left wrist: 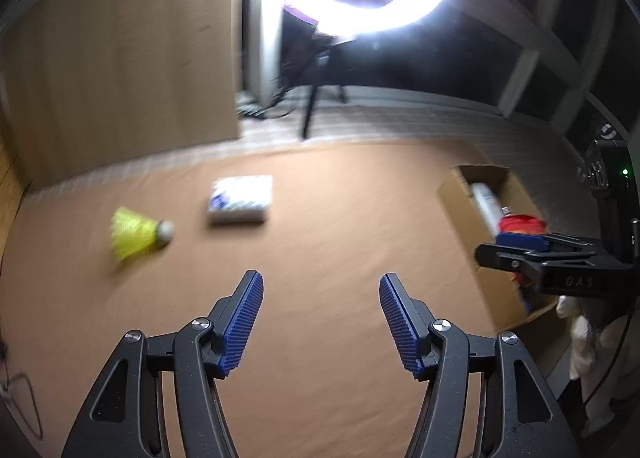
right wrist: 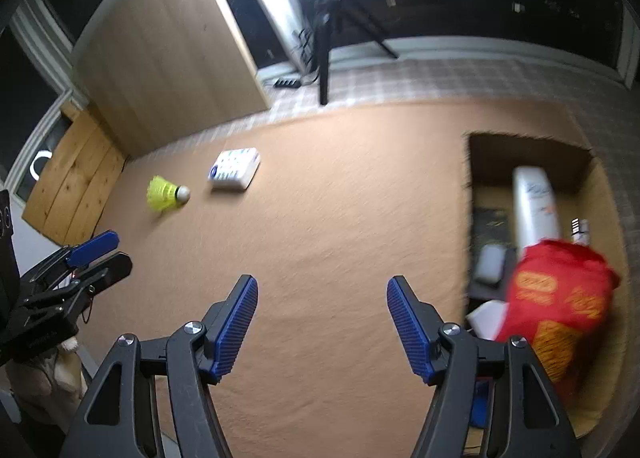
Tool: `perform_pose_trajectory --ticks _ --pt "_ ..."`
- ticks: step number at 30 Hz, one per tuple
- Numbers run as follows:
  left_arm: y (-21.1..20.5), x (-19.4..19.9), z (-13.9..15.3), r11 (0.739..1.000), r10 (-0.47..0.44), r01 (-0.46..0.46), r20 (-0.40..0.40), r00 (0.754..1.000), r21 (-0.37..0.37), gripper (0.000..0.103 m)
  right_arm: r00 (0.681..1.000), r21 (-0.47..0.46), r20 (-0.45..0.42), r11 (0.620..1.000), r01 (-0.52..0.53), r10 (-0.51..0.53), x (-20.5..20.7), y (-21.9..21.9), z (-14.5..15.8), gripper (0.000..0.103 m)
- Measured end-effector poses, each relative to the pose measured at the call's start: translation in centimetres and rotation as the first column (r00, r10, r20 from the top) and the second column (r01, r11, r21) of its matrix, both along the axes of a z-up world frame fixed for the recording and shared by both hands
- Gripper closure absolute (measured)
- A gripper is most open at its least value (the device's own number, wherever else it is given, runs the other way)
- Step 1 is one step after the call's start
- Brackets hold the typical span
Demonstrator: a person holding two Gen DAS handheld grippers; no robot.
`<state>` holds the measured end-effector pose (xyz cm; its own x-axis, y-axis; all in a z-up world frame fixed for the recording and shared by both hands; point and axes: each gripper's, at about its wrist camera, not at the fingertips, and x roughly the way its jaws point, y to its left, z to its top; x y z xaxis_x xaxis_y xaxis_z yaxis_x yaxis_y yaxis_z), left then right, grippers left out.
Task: Organize objects
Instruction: 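Withdraw both open tools from the box, then lower the open left tool around the white tissue pack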
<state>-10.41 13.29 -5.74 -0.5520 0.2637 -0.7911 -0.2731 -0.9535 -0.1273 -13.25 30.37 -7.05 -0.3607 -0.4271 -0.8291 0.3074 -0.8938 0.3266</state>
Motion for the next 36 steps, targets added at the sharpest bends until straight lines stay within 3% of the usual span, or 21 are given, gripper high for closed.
perform_pose_trajectory --ticks 9,18,22,25,31,36 --pt "-11.5 1.3 -2.0 0.983 0.183 -0.184 0.079 0.98 0.005 0.039 1.0 -0.058 0.019 0.998 -0.019 0.02 0.1 -4.4 -0.7 0.039" --pt "-18.0 -1.5 2.1 0.97 0.242 -0.242 -0.003 0.97 0.005 0.039 0.998 -0.07 -0.044 0.996 -0.052 0.049 -2.2 -8.5 2.1 0.039" --pt "-18.0 -5.1 5.2 0.975 0.223 -0.223 -0.061 0.973 0.013 0.039 0.996 -0.07 -0.08 0.996 -0.048 0.042 -4.5 -9.7 3.1 0.04" --pt "-16.9 -7.9 5.4 0.977 0.209 -0.207 -0.055 0.976 0.045 0.039 0.998 -0.119 -0.056 0.992 -0.028 0.022 -7.0 -10.0 3.0 0.039" --pt "-12.3 -13.2 0.3 0.99 0.116 -0.12 0.052 0.992 0.077 0.039 1.0 -0.132 -0.014 0.991 -0.017 0.015 -11.1 -11.3 1.1 0.039" --pt "-9.2 -16.2 -5.0 0.993 0.082 -0.093 0.141 0.987 0.079 0.039 0.999 -0.11 0.044 0.994 -0.026 0.031 -13.8 -12.8 -2.4 0.04"
